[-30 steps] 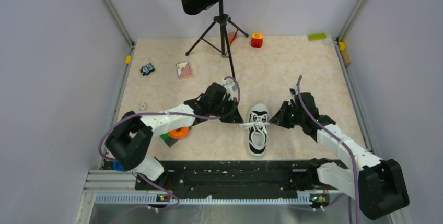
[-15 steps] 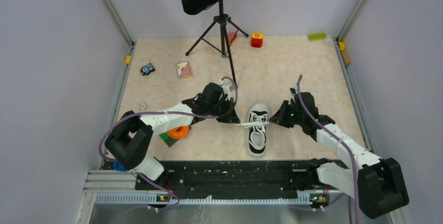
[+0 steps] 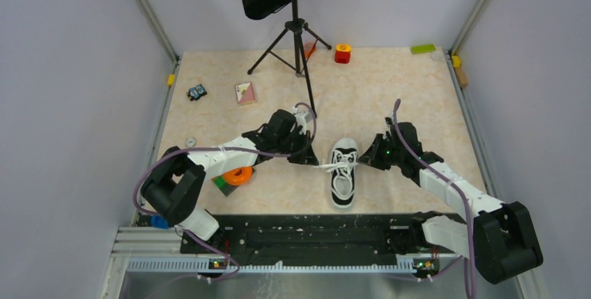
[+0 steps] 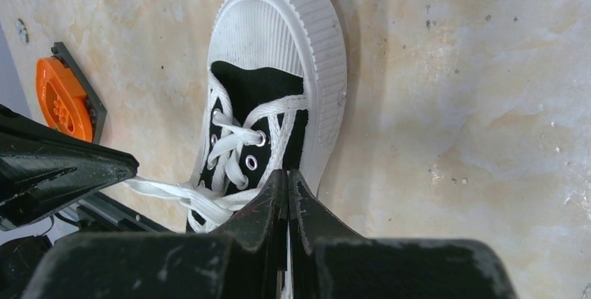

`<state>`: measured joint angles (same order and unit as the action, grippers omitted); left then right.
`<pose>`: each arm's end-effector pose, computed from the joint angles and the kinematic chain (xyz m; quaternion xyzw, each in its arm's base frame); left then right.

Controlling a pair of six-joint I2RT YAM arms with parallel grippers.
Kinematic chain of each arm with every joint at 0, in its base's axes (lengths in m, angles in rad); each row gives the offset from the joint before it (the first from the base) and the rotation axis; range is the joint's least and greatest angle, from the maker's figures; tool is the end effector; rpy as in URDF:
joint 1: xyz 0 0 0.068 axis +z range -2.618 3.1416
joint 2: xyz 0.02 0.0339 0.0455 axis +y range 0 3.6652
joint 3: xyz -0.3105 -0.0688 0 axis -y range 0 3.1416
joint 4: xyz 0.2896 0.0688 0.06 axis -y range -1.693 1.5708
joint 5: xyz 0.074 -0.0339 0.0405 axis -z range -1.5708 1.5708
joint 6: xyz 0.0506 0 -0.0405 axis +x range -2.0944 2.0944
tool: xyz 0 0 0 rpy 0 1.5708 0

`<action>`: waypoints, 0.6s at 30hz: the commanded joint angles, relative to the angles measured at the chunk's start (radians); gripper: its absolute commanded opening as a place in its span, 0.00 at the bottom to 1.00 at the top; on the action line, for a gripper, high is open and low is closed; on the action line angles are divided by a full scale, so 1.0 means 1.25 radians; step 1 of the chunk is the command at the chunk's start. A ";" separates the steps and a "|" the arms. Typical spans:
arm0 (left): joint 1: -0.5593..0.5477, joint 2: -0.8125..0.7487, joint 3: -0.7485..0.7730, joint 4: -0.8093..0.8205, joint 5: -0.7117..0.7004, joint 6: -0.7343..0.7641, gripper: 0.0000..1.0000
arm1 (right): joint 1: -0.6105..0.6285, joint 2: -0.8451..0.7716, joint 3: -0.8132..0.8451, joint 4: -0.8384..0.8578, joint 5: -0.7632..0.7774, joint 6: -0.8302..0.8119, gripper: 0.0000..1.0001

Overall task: Tie the shoes
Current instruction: Tie the shoelace on the shoe.

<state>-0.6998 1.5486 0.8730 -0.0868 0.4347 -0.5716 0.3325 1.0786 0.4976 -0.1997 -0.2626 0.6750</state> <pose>0.2642 -0.2503 0.2068 0.1421 0.8905 -0.3875 0.1913 0.2184 0.0893 0.1919 0.1063 0.9102 0.2900 0.2758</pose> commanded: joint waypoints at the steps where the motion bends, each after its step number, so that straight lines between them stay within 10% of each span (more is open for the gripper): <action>1: 0.006 0.005 -0.006 0.004 0.037 0.025 0.00 | -0.005 0.005 0.024 0.048 0.008 -0.002 0.00; 18: 0.006 0.013 -0.002 -0.016 0.023 0.049 0.00 | -0.006 0.018 0.027 0.053 0.031 -0.002 0.00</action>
<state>-0.6998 1.5719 0.8566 -0.0879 0.4740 -0.5426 0.3325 1.0897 0.4976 -0.1642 -0.2520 0.6750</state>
